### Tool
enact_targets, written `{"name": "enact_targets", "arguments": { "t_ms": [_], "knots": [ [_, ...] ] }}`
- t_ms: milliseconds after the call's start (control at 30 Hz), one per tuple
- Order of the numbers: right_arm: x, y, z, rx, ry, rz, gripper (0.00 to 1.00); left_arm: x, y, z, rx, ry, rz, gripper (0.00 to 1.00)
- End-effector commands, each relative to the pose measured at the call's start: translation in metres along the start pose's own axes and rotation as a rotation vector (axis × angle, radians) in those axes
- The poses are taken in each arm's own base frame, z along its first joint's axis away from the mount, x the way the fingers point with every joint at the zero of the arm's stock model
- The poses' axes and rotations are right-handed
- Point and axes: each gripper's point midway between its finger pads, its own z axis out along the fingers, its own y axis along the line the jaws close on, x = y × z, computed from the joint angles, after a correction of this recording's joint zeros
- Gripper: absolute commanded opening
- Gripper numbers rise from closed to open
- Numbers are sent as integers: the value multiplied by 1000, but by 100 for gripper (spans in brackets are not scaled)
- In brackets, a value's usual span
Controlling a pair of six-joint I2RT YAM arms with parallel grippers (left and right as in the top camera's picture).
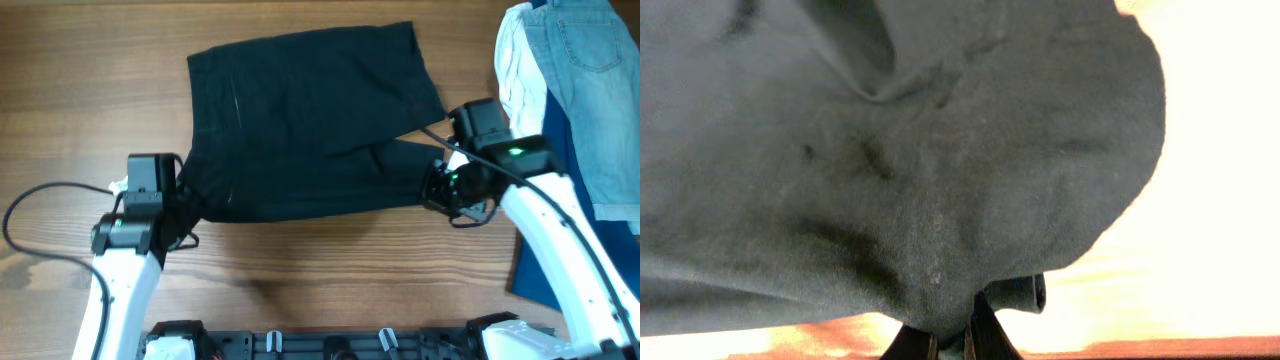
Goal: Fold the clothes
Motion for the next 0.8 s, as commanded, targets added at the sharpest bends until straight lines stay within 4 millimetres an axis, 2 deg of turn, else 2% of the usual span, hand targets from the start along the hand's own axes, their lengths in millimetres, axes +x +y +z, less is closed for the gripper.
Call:
{"name": "enact_targets", "arguments": {
  "t_ms": [0,67,167,233,300,367,400,433,467,533,600,667,700,733,767],
  "knots": [
    [-5,-5,-30,15,-60,-68,4,5,8,-27,27,-25,17,4],
    [8,-6,-46,-12,-77,-72,4,12,16,-45,31,-20,18,4],
    [25,-3,-87,-107,-209,-107,4,11,18,-86,61,-54,16,4],
    [19,5,-106,-156,-308,-140,4,5,15,-97,87,-88,14,4],
    [-9,24,-113,-202,-405,-199,4,5,15,-94,77,-79,15,4],
    [-38,39,-104,-207,-438,-254,4,4,16,-86,39,-63,19,4],
    [-56,47,-94,-204,-444,-271,4,1,17,-82,14,-62,20,4],
    [-75,55,-79,-197,-443,-285,4,-2,16,-76,-12,-58,20,4],
    [-98,62,-55,-182,-429,-301,4,-6,14,-65,-47,-48,22,4],
    [-129,65,-19,-141,-423,-299,4,-15,8,-49,-78,-48,23,4],
    [-153,73,5,-141,-444,-320,4,-31,-1,-28,-110,-77,19,4],
    [-175,83,16,-159,-500,-352,4,-46,-10,-8,-128,-115,18,4],
    [-185,88,19,-172,-530,-360,4,-57,-18,9,-129,-140,16,4],
    [-198,97,19,-195,-582,-368,4,-63,-26,23,-123,-151,14,4],
    [-204,100,18,-205,-603,-372,4,-67,-30,31,-117,-156,13,4]
  ]
}}
